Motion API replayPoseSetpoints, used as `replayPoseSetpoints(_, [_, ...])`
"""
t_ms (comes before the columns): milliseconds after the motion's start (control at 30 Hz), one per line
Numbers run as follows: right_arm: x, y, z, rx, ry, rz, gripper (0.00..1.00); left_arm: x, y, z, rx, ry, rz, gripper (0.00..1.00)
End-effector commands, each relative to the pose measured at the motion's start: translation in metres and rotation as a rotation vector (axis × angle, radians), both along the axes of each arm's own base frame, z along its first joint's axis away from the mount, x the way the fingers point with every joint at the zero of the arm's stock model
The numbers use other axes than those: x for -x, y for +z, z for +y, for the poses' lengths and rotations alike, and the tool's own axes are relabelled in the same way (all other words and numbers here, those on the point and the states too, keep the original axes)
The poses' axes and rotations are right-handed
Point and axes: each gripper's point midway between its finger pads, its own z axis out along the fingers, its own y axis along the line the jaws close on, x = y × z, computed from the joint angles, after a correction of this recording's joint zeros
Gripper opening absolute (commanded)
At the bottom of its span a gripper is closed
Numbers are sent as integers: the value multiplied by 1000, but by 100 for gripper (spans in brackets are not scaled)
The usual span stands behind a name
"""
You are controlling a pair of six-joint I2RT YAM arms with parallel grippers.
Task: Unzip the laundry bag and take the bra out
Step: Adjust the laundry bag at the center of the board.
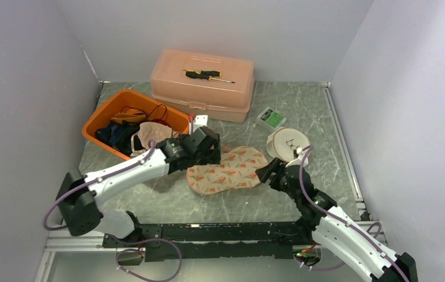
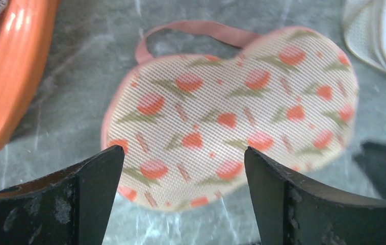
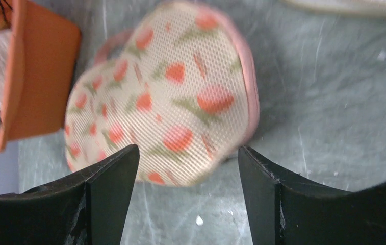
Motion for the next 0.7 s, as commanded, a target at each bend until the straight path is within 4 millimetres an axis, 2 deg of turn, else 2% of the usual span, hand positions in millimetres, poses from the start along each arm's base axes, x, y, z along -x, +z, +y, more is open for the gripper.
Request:
replayPoseSetpoints(0, [-26, 46, -21, 102, -74, -100, 75, 57, 21, -13, -3, -95, 12, 93])
replayPoseSetpoints(67, [-36, 58, -23, 104, -83, -139, 75, 84, 11, -25, -4, -143, 52, 93])
replayPoseSetpoints(167, [-56, 68, -27, 96, -89, -167, 75, 117, -16, -45, 12, -211, 100, 92])
replayPoseSetpoints(233, [-74, 60, -26, 74, -80, -137, 75, 132, -37, -55, 22, -244, 131, 93])
replayPoseSetpoints(300, [-91, 55, -23, 43, -72, -124, 74, 139, -52, -60, 14, -252, 149, 94])
replayPoseSetpoints(367, [-105, 52, -10, 0, -19, -119, 73, 142, -64, -62, 8, -256, 148, 94])
replayPoseSetpoints(467, [-117, 34, -1, 10, 16, -46, 69, 144, -71, -71, 67, -272, 137, 94])
replayPoseSetpoints(567, [-111, 17, -1, 7, 20, -7, 68, 143, -77, -77, 118, -305, 138, 94])
replayPoseSetpoints(667, [-95, 3, 0, -14, 32, 22, 67, 132, -87, -74, 143, -292, 165, 94])
